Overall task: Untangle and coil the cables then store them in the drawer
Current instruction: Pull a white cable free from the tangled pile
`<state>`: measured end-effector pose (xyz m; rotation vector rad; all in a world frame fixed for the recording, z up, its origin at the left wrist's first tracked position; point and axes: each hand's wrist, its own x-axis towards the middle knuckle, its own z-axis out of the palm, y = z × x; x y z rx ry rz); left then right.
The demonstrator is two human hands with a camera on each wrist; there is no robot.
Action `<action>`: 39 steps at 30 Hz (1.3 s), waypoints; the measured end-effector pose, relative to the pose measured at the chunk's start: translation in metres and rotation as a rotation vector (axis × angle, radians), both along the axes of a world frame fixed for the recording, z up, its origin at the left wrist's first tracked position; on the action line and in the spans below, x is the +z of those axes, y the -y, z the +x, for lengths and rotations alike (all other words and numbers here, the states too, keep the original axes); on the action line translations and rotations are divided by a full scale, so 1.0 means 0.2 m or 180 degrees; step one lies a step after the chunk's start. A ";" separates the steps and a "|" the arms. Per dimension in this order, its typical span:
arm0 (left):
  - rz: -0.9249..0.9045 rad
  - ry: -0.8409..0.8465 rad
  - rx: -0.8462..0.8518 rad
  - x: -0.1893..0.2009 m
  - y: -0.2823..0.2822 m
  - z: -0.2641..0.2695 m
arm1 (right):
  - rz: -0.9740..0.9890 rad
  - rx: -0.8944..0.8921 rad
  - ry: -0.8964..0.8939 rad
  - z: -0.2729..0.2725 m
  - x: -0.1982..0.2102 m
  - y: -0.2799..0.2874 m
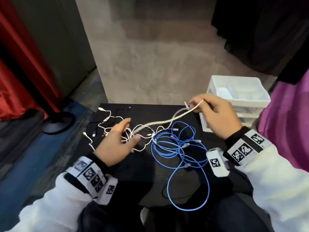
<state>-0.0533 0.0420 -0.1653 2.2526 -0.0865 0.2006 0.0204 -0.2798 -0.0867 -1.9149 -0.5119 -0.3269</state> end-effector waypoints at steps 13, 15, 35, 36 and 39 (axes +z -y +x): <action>-0.2047 -0.0298 -0.0837 0.22 0.58 0.05 | 0.0742 0.0858 0.0258 -0.18 0.27 -0.23; -0.2404 -0.0580 -0.0926 0.24 0.57 0.06 | 0.0150 0.0569 0.0751 -0.13 0.23 -0.19; -0.1701 0.1117 -0.0792 0.72 0.24 0.30 | -0.1181 -0.0263 -0.0256 -0.06 -0.36 0.11; -0.1665 0.1285 -0.0812 0.80 0.20 0.32 | -0.1529 -0.0210 -0.0435 -0.07 -0.45 0.14; -0.1385 0.1614 -0.0802 0.96 0.12 0.38 | -0.2551 0.0171 -0.1104 -0.07 -0.69 0.20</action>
